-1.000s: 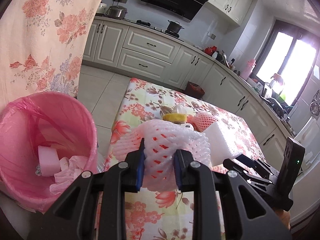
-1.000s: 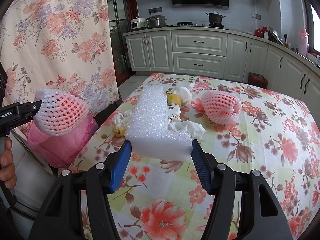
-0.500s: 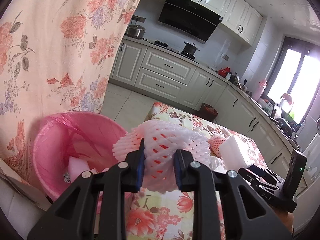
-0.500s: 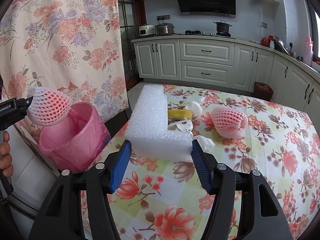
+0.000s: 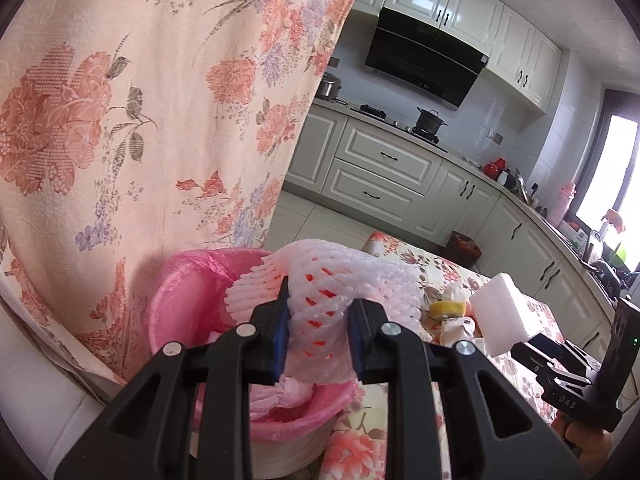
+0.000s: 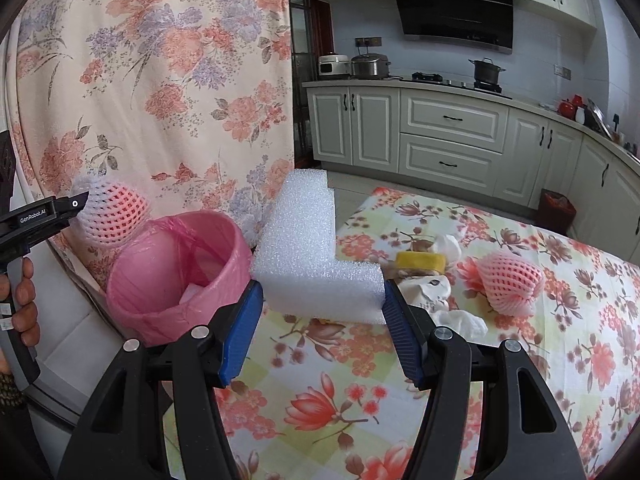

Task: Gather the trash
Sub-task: 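Carry the pink net to the bin with the left gripper while the right gripper grasps the white L-shaped foam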

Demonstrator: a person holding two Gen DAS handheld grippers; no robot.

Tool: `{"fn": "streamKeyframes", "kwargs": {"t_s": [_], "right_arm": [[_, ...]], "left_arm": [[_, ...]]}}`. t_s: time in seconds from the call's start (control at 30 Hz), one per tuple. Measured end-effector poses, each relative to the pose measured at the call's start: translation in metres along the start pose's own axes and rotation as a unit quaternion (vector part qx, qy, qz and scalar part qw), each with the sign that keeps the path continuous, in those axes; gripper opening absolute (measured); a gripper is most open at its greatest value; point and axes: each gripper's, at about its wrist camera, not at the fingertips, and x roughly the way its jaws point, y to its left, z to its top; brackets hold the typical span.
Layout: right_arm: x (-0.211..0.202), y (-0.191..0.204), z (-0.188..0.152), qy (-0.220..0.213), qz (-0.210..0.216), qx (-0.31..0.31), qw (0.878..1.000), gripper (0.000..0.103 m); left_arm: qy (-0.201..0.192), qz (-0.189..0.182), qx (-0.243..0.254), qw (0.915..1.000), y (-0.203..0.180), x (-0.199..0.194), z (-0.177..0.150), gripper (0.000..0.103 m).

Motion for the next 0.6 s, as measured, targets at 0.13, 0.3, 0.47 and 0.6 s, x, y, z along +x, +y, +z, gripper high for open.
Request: {"fn": "streamKeyframes", "kwargs": {"t_s": [0.13,0.3,0.47,0.6], "right_arm": [[0.012,0.021,0.012,0.000,0.018,-0.013,1.000,0.059],[0.028,0.047,0.025,0.003,0.039,-0.032,0.999,0.059],[0.044,0.067,0.034,0.010,0.054,-0.046,0.997,0.059],[0.060,0.083,0.038,0.021,0.065,-0.056,0.996,0.059]], "left_arm": [[-0.004,0.020,-0.001,0.9998,0.012,-0.001,0.000,0.025],[-0.002,0.032,-0.006,0.9995,0.025,0.003,-0.002,0.025],[0.000,0.037,-0.015,0.9992,0.034,0.008,-0.003,0.026],[0.001,0.043,-0.015,0.9990,0.038,0.010,-0.005,0.026]]}}
